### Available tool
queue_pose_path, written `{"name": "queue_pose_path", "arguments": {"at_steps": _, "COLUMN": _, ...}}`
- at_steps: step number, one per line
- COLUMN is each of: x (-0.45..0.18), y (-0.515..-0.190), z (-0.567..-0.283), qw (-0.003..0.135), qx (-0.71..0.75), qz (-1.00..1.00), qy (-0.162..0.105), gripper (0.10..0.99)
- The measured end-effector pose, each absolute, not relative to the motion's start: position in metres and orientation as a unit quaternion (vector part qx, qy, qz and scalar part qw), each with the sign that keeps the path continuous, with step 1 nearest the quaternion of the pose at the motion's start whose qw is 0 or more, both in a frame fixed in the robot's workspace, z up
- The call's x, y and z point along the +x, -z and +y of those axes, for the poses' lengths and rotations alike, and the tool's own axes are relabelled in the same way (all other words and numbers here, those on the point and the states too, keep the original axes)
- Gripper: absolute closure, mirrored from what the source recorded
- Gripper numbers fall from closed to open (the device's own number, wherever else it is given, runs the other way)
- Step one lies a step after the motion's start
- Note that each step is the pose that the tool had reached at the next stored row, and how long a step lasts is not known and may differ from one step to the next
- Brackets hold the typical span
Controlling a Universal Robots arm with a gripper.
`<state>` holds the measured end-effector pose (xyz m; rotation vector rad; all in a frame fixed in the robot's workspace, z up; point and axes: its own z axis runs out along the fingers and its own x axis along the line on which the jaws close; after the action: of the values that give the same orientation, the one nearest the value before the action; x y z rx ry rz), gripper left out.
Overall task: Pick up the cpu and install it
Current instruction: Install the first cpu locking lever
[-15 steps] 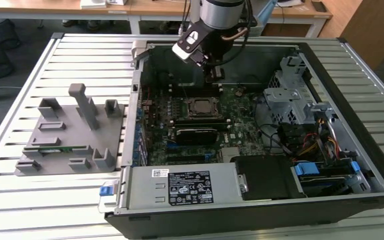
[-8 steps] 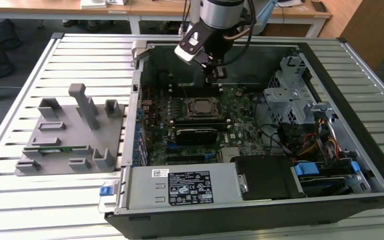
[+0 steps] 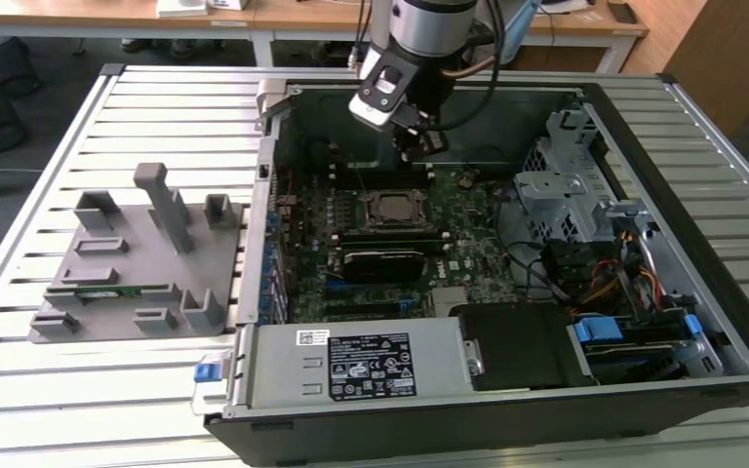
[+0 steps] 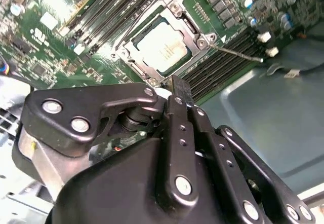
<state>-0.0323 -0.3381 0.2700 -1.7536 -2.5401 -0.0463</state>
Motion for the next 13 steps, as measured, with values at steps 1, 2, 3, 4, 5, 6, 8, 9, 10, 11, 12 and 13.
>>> {"name": "queue_pose_path", "arguments": {"at_steps": 1, "x": -0.0323, "y": -0.2699, "z": -0.3381, "qw": 0.027, "qx": -0.56, "qz": -0.828, "qy": 0.015, "gripper": 0.973}}
{"name": "queue_pose_path", "arguments": {"at_steps": 2, "x": -0.0323, "y": -0.2698, "z": -0.3381, "qw": 0.028, "qx": -0.553, "qz": -0.833, "qy": 0.014, "gripper": 0.973}}
{"name": "queue_pose_path", "arguments": {"at_steps": 3, "x": -0.0323, "y": -0.2697, "z": -0.3381, "qw": 0.028, "qx": -0.545, "qz": -0.838, "qy": 0.014, "gripper": 0.973}}
{"name": "queue_pose_path", "arguments": {"at_steps": 4, "x": -0.0323, "y": -0.2696, "z": -0.3381, "qw": 0.028, "qx": -0.538, "qz": -0.842, "qy": 0.014, "gripper": 0.973}}
{"name": "queue_pose_path", "arguments": {"at_steps": 5, "x": -0.0323, "y": -0.2695, "z": -0.3381, "qw": 0.028, "qx": -0.53, "qz": -0.847, "qy": 0.014, "gripper": 0.973}}
{"name": "queue_pose_path", "arguments": {"at_steps": 6, "x": -0.0323, "y": -0.2694, "z": -0.3381, "qw": 0.028, "qx": -0.522, "qz": -0.852, "qy": 0.013, "gripper": 0.973}}
{"name": "queue_pose_path", "arguments": {"at_steps": 8, "x": -0.0323, "y": -0.2692, "z": -0.3381, "qw": 0.028, "qx": -0.507, "qz": -0.861, "qy": 0.013, "gripper": 0.973}}
{"name": "queue_pose_path", "arguments": {"at_steps": 9, "x": -0.0323, "y": -0.2691, "z": -0.3381, "qw": 0.028, "qx": -0.499, "qz": -0.866, "qy": 0.013, "gripper": 0.973}}
{"name": "queue_pose_path", "arguments": {"at_steps": 10, "x": -0.0323, "y": -0.269, "z": -0.3381, "qw": 0.029, "qx": -0.491, "qz": -0.871, "qy": 0.012, "gripper": 0.973}}
{"name": "queue_pose_path", "arguments": {"at_steps": 11, "x": -0.0323, "y": -0.2689, "z": -0.3381, "qw": 0.029, "qx": -0.483, "qz": -0.875, "qy": 0.012, "gripper": 0.973}}
{"name": "queue_pose_path", "arguments": {"at_steps": 12, "x": -0.0323, "y": -0.2687, "z": -0.3381, "qw": 0.029, "qx": -0.475, "qz": -0.88, "qy": 0.012, "gripper": 0.973}}
{"name": "queue_pose_path", "arguments": {"at_steps": 13, "x": -0.0323, "y": -0.2686, "z": -0.3381, "qw": 0.029, "qx": -0.467, "qz": -0.884, "qy": 0.012, "gripper": 0.973}}
